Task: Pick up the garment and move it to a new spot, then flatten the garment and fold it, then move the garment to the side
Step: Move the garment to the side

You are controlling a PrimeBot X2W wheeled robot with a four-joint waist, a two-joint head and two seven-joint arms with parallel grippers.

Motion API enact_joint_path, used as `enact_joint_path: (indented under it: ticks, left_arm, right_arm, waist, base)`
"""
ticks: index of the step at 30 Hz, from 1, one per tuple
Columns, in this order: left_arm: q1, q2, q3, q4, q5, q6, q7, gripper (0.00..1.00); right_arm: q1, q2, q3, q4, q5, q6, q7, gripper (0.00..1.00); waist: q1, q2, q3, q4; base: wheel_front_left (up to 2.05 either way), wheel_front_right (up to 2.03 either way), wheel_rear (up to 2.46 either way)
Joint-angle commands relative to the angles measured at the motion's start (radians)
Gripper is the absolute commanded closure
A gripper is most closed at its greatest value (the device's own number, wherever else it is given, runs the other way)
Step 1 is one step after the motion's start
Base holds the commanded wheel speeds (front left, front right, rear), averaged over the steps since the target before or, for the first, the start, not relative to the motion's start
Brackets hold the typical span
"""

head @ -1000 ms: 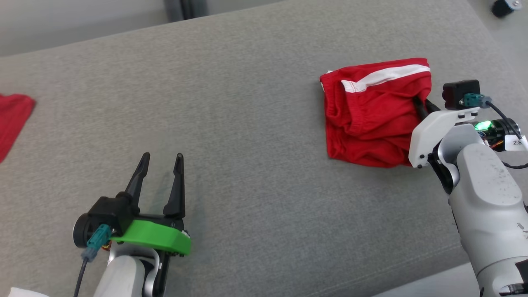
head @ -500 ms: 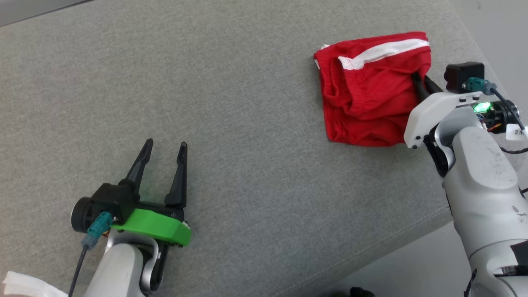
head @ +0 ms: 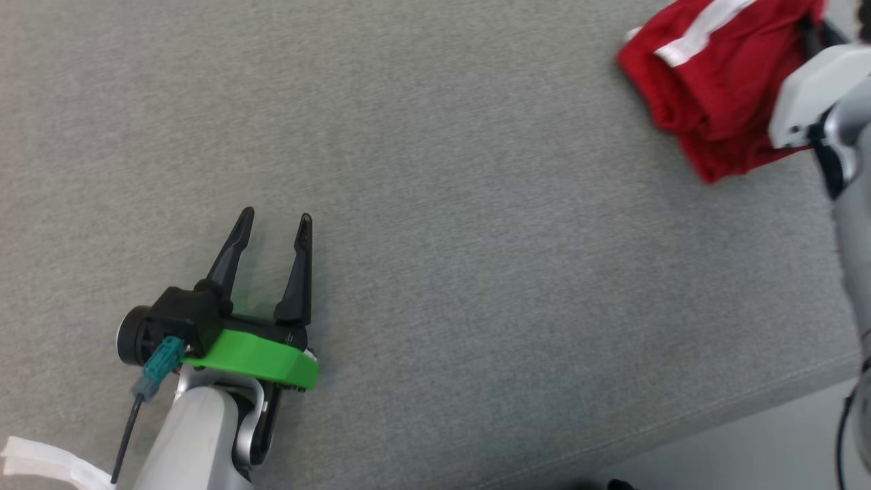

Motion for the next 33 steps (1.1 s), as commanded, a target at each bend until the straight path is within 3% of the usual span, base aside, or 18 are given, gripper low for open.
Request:
enact_joint_path:
  ticks: [1,9,10,11,12,19,26,33]
  left_arm:
    - [-0.021,0.0,0.003,-0.002,-0.01,0.004,-0.004,0.0]
    - [-0.017,-0.008,0.008,0.0,-0.013,0.004,-0.009,0.0]
    - [-0.016,-0.008,0.009,0.0,-0.013,0.004,-0.01,0.0]
    - [-0.015,-0.008,0.01,0.001,-0.013,0.004,-0.009,0.0]
    - [-0.014,-0.008,0.011,0.002,-0.012,0.003,-0.008,0.0]
    - [0.001,-0.013,0.012,0.015,-0.011,0.002,-0.009,0.0]
    - [0.024,-0.026,0.013,0.036,-0.019,-0.002,-0.009,0.0]
    - [0.054,-0.048,0.041,0.064,-0.055,-0.006,-0.008,0.0]
  right_arm:
    - [-0.016,-0.034,-0.021,0.01,-0.02,-0.002,0.003,1.0]
    - [-0.024,-0.13,-0.147,0.049,-0.091,-0.002,0.013,1.0]
    - [-0.019,-0.13,-0.164,0.047,-0.099,-0.002,0.008,0.92]
    - [-0.01,-0.127,-0.182,0.046,-0.113,-0.001,0.004,0.51]
    - [-0.005,-0.123,-0.196,0.044,-0.124,-0.001,0.0,0.0]
    - [0.003,-0.066,-0.236,0.026,-0.196,-0.001,-0.081,0.0]
    - [-0.011,-0.011,-0.168,0.056,-0.219,-0.001,-0.142,0.0]
    - [0.017,0.046,-0.085,0.064,-0.2,-0.001,-0.194,0.0]
  waist:
    - [0.0,-0.0001,0.023,0.054]
    - [0.0,-0.0001,0.034,0.103]
    - [0.0,-0.0001,0.034,0.105]
    - [0.0,-0.0001,0.034,0.105]
    - [0.0,-0.0001,0.033,0.105]
    - [0.0,-0.0001,0.005,0.09]
    - [0.0,-0.0001,-0.072,0.084]
    - [0.0,-0.0001,-0.183,0.123]
  base:
    - [0.0,0.0,0.0]
    - [0.0,0.0,0.0]
    - [0.0,0.0,0.0]
    - [0.0,0.0,0.0]
    - [0.0,0.0,0.0]
    - [0.0,0.0,0.0]
    - [0.0,0.0,0.0]
    - [0.0,0.0,0.0]
